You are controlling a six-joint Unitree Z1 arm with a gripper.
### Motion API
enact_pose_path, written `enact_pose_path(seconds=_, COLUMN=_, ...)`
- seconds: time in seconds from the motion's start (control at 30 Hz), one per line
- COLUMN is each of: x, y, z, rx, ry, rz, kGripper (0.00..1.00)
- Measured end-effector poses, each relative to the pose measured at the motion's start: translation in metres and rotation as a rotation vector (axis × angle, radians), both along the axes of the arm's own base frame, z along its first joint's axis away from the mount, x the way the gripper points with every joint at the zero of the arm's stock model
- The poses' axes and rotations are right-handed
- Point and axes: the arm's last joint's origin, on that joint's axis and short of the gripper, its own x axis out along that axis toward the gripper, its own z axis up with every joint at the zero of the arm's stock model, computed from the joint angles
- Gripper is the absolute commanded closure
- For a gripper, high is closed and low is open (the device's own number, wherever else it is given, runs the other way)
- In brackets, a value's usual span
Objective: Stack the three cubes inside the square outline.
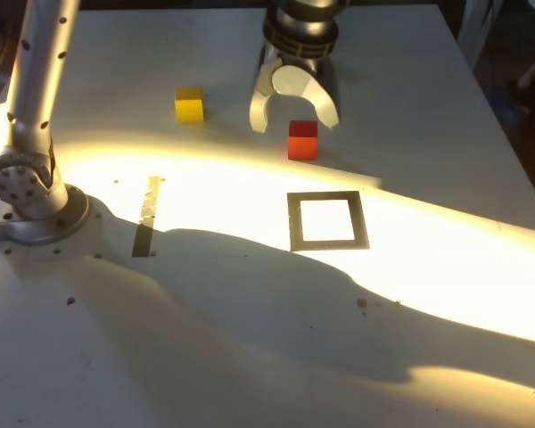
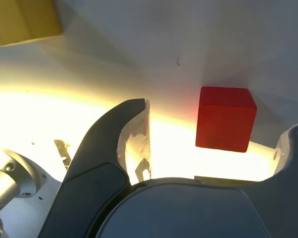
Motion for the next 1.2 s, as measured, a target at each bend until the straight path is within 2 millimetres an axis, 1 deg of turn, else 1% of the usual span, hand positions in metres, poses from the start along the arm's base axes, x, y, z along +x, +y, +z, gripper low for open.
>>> enact_pose_path(seconds=0.1, x=0.007, y=0.001, z=-0.013, rx=-0.012, ry=0.010, rz=-0.003, kGripper=0.26)
enact_pose_path(seconds=0.2, x=0.011, y=0.002, z=-0.018, rx=-0.012, ry=0.002, rz=-0.002, kGripper=0.35)
enact_pose_path(seconds=0.27, x=0.011, y=0.003, z=-0.020, rx=-0.013, ry=-0.009, rz=-0.002, kGripper=0.39)
enact_pose_path(seconds=0.4, x=0.012, y=0.004, z=-0.027, rx=-0.031, ry=-0.003, rz=0.005, kGripper=0.40)
enact_pose_path(seconds=0.47, x=0.013, y=0.006, z=-0.032, rx=-0.043, ry=0.008, rz=0.006, kGripper=0.43)
enact_pose_path(seconds=0.53, x=0.014, y=0.007, z=-0.036, rx=-0.048, ry=0.014, rz=0.004, kGripper=0.48)
enact_pose_path(seconds=0.67, x=0.015, y=0.009, z=-0.037, rx=-0.045, ry=0.007, rz=-0.001, kGripper=0.62)
enact_pose_path(seconds=0.77, x=0.017, y=0.009, z=-0.037, rx=-0.035, ry=-0.013, rz=-0.003, kGripper=0.69)
enact_pose_path(seconds=0.87, x=0.015, y=0.009, z=-0.033, rx=-0.029, ry=-0.030, rz=-0.003, kGripper=0.70)
enact_pose_path(seconds=0.93, x=0.012, y=0.007, z=-0.025, rx=-0.024, ry=-0.049, rz=-0.006, kGripper=0.70)
enact_pose_path(seconds=1.07, x=0.010, y=-0.003, z=-0.014, rx=-0.031, ry=-0.060, rz=-0.024, kGripper=0.70)
enact_pose_path(seconds=1.13, x=0.007, y=-0.019, z=-0.005, rx=-0.037, ry=-0.063, rz=-0.036, kGripper=0.70)
enact_pose_path(seconds=1.2, x=0.002, y=-0.042, z=0.012, rx=-0.030, ry=-0.097, rz=-0.058, kGripper=0.70)
